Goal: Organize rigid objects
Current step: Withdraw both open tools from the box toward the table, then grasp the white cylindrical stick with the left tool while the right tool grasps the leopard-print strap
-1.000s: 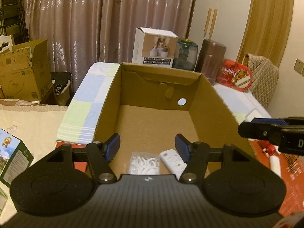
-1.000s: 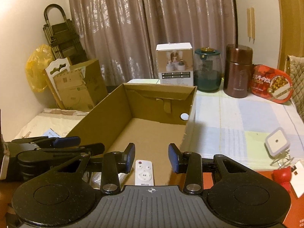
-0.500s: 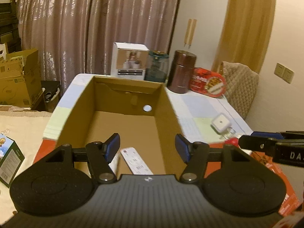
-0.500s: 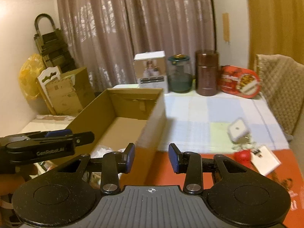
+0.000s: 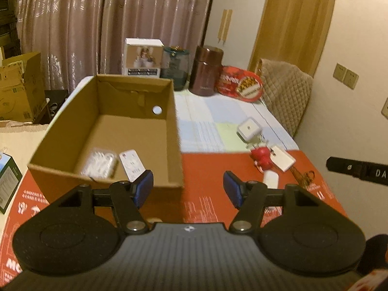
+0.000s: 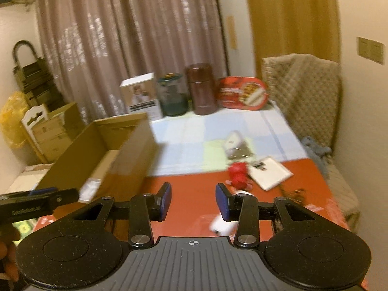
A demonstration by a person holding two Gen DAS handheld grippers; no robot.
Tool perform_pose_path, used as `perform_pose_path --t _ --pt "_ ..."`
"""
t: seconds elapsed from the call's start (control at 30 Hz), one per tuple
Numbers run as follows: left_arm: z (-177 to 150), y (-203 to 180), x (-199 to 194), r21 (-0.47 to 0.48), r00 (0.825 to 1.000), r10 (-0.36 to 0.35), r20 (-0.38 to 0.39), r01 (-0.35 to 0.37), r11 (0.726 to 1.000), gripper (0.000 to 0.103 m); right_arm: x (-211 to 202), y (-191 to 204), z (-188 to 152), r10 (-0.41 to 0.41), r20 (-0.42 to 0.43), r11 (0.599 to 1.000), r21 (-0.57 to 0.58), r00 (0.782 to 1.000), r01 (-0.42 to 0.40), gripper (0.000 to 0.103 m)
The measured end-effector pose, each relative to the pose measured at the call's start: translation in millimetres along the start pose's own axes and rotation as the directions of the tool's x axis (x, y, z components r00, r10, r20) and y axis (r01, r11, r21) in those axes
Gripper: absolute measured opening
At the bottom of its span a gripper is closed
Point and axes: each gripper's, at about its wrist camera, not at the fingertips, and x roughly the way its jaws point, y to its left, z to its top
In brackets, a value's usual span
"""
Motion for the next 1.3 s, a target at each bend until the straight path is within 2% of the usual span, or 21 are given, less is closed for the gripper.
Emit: perform_pose_path --t 0.23,0.57,1.1,1.13,1.27,1.3 --pt "-19.6 -28.1 3.3 0.014 0.999 -0.022 -0.037 0.023 1.0 0.059 -19.6 -50.3 -21.2 -0.068 -0.012 0.995 0.07 0.998 0.068 0.039" --pt "-29.3 -69.6 33.9 0.086 0.992 -0.068 -0.103 0.077 0.993 0.06 -23.3 -102.9 -36.6 -0.12 -0.035 0.981 0.15 0.992 0.124 0.043" --pt "-27.4 -108.1 107.6 0.142 0.977 -0.109 -0.183 0.136 0.98 0.06 52.8 -141.8 -32.8 -0.126 -0.085 0.977 0.161 0.988 0.138 0.045" --pt "-27.3 -109.0 112.3 0.143 0.976 -0.11 -0.187 0.138 0.98 0.06 60.5 -143.7 -32.9 -0.126 -0.09 0.978 0.156 0.988 0.139 0.045" --pt "-26.4 -112.4 131.2 0.144 0.973 -0.118 -0.2 0.148 0.978 0.059 85.7 -149.7 -34.4 -0.12 -0.098 0.983 0.126 0.988 0.132 0.066" --pt "-26.2 -113.1 135.6 0.146 0.972 -0.121 -0.203 0.153 0.977 0.06 91.4 -150.1 -34.6 -0.127 -0.097 0.984 0.111 0.987 0.138 0.068"
